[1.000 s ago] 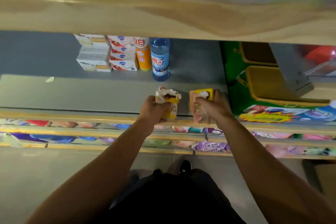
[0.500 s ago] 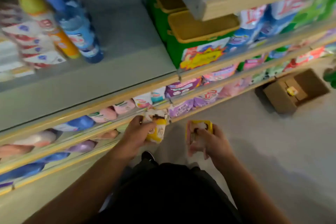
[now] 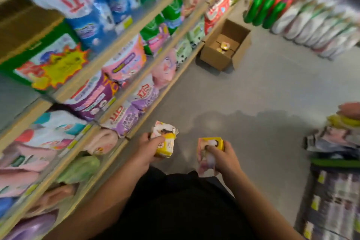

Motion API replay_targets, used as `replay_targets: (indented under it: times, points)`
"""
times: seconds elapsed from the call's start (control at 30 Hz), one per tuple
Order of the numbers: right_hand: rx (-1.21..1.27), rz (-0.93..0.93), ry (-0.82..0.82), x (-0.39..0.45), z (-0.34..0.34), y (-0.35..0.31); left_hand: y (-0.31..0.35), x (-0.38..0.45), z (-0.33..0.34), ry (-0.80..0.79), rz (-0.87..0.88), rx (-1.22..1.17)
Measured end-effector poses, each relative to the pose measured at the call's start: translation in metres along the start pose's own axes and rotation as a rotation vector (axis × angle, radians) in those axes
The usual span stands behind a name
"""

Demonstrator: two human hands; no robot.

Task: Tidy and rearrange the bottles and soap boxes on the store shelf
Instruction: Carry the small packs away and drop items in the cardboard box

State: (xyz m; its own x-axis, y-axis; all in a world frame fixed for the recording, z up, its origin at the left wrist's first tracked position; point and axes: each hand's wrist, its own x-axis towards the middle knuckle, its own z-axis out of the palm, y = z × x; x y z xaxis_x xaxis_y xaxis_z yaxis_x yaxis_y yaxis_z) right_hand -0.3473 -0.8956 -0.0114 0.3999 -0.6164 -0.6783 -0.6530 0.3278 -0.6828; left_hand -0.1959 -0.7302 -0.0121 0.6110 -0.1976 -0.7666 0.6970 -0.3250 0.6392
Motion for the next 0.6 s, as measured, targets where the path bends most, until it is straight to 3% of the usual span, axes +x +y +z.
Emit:
replay_targets:
  times: [0.33, 0.6]
  points:
    - [0.194, 0.093, 0.104, 0.076, -0.108, -0.020, 0.056, 0.053, 0.161, -0.157, 0.020, 0.253]
    - [0.151, 0.185, 0.264, 0.169, -0.180, -0.083, 0.133, 0.135, 0.290, -0.272, -0.022, 0.398]
